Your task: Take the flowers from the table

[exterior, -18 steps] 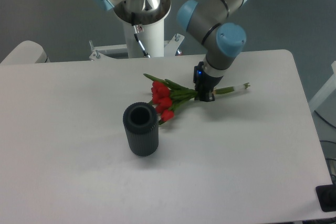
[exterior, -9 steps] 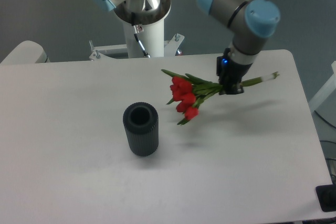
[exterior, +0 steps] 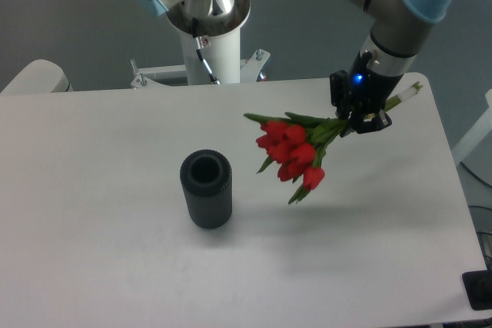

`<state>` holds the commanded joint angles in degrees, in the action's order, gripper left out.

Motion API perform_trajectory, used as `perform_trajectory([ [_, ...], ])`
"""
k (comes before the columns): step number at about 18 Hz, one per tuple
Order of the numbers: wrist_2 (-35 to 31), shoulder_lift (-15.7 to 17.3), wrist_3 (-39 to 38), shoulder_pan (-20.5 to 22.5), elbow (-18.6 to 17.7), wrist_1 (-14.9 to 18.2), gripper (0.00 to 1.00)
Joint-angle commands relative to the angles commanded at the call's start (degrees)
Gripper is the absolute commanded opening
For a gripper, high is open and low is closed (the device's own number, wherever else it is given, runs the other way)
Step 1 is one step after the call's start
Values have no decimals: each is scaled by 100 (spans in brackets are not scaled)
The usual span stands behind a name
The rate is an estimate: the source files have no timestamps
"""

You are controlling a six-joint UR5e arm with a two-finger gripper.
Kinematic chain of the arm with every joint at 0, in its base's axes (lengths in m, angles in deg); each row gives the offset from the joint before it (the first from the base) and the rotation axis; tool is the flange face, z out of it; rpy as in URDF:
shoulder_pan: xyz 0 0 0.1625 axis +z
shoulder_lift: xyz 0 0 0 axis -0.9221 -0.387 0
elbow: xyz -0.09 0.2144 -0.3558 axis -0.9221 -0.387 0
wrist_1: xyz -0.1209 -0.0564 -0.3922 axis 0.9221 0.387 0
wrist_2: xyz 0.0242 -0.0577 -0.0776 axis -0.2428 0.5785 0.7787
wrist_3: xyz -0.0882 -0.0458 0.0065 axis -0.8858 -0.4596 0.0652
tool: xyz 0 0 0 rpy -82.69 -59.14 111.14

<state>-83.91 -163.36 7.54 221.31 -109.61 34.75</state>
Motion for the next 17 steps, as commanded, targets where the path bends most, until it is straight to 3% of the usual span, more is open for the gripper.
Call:
perform_trajectory([
  [3,-632,-185,-421,-448,353,36,0],
  [6,-748,-351,-1001,-677,520,44,0],
  [17,-766,-413,-1020,-722,529,36,0],
])
